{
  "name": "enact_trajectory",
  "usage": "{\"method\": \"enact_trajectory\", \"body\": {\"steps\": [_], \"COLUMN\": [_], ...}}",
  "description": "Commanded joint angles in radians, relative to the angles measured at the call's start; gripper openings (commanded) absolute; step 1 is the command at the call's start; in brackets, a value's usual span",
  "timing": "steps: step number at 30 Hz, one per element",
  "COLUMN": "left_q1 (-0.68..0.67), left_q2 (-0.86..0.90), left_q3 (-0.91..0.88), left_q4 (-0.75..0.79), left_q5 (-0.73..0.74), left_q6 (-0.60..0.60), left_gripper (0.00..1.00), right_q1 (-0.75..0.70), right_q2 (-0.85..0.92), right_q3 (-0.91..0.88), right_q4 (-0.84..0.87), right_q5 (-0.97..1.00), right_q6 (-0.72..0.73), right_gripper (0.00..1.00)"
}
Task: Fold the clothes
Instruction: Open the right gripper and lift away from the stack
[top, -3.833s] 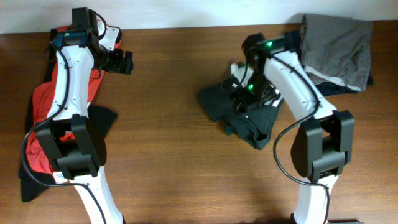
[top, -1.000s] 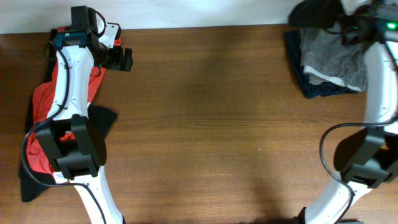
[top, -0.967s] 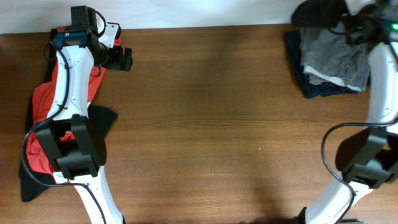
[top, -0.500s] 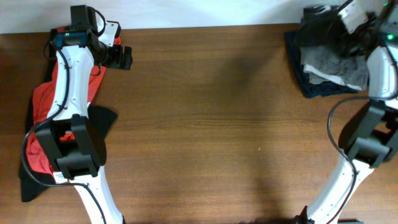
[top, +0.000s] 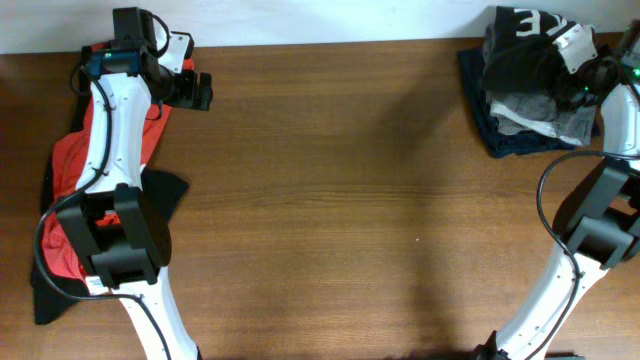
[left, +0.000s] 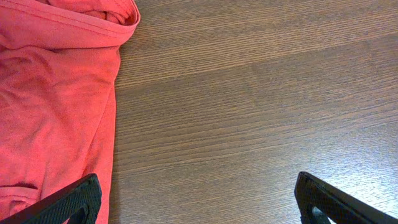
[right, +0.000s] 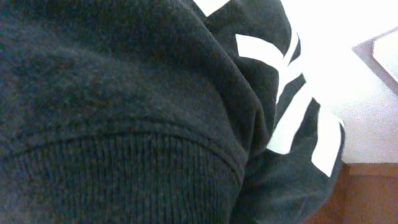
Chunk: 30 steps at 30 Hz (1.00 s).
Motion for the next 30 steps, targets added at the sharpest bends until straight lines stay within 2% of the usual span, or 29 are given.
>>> {"method": "enact_trajectory", "body": {"steps": [1, 2, 3, 4, 5, 9, 10, 14, 15, 17, 18, 19, 20, 21, 23, 26, 28, 30], "left_q1": [-0.004, -0.005, -0.006, -0.006, -0.006, -0.007, -0.007, -0.010, -0.011, -0.011, -0.011, -0.011, -0.011, -0.011, -0.011, -0.011, -0.011, -0.011], "left_q2": [0.006, 0.006, 0.006, 0.006, 0.006, 0.006, 0.006, 0.006, 0.006, 0.006, 0.006, 0.006, 0.006, 0.006, 0.006, 0.006, 0.006, 0.006], "left_q3": [0.006, 0.006, 0.006, 0.006, 0.006, 0.006, 0.006, 0.006, 0.006, 0.006, 0.006, 0.006, 0.006, 0.006, 0.006, 0.006, 0.006, 0.006], "left_q4": [0.005, 0.005, 0.005, 0.007, 0.008, 0.011, 0.012, 0.015, 0.015, 0.015, 0.015, 0.015, 0.015, 0.015, 0.015, 0.015, 0.015, 0.015], "left_q5": [0.015, 0.015, 0.014, 0.015, 0.015, 0.014, 0.014, 0.015, 0.015, 0.015, 0.014, 0.015, 0.015, 0.015, 0.015, 0.014, 0.014, 0.014], "left_q6": [0.004, 0.004, 0.005, 0.004, 0.005, 0.004, 0.004, 0.004, 0.004, 0.004, 0.004, 0.004, 0.004, 0.004, 0.004, 0.004, 0.005, 0.005], "left_gripper": [0.99, 0.99, 0.99, 0.99, 0.99, 0.99, 0.99, 0.99, 0.99, 0.99, 0.99, 0.99, 0.99, 0.99, 0.99, 0.99, 0.99, 0.99], "right_q1": [-0.028, -0.030, -0.030, -0.030, -0.030, -0.028, -0.028, -0.028, -0.028, -0.027, -0.026, -0.021, -0.017, -0.012, 0.013, 0.024, 0.016, 0.018], "right_q2": [-0.089, -0.089, -0.089, -0.089, -0.089, -0.126, -0.168, -0.287, -0.311, -0.322, -0.317, -0.301, -0.269, -0.229, -0.126, 0.003, 0.079, 0.051], "right_q3": [0.021, 0.021, 0.021, 0.021, 0.021, 0.023, 0.023, 0.023, 0.023, 0.023, 0.023, 0.022, 0.022, 0.022, 0.022, 0.021, 0.021, 0.039], "right_q4": [-0.026, -0.090, -0.124, -0.163, -0.183, -0.267, -0.313, -0.458, -0.473, -0.456, -0.410, -0.356, -0.283, -0.221, -0.132, -0.137, -0.150, -0.140], "right_q5": [0.015, 0.015, 0.015, 0.015, 0.015, 0.014, 0.010, -0.016, -0.074, -0.179, -0.203, -0.180, -0.132, -0.101, -0.035, 0.119, 0.128, 0.124], "right_q6": [-0.013, -0.064, -0.066, -0.061, -0.049, 0.114, 0.212, 0.321, 0.323, 0.366, 0.439, 0.545, 0.689, 0.781, 0.872, 0.874, 0.874, 0.875], "right_gripper": [0.04, 0.04, 0.18, 0.87, 0.99, 0.99, 0.99, 0.99, 0.91, 0.75, 0.47, 0.23, 0.11, 0.06, 0.04, 0.04, 0.04, 0.04]}}
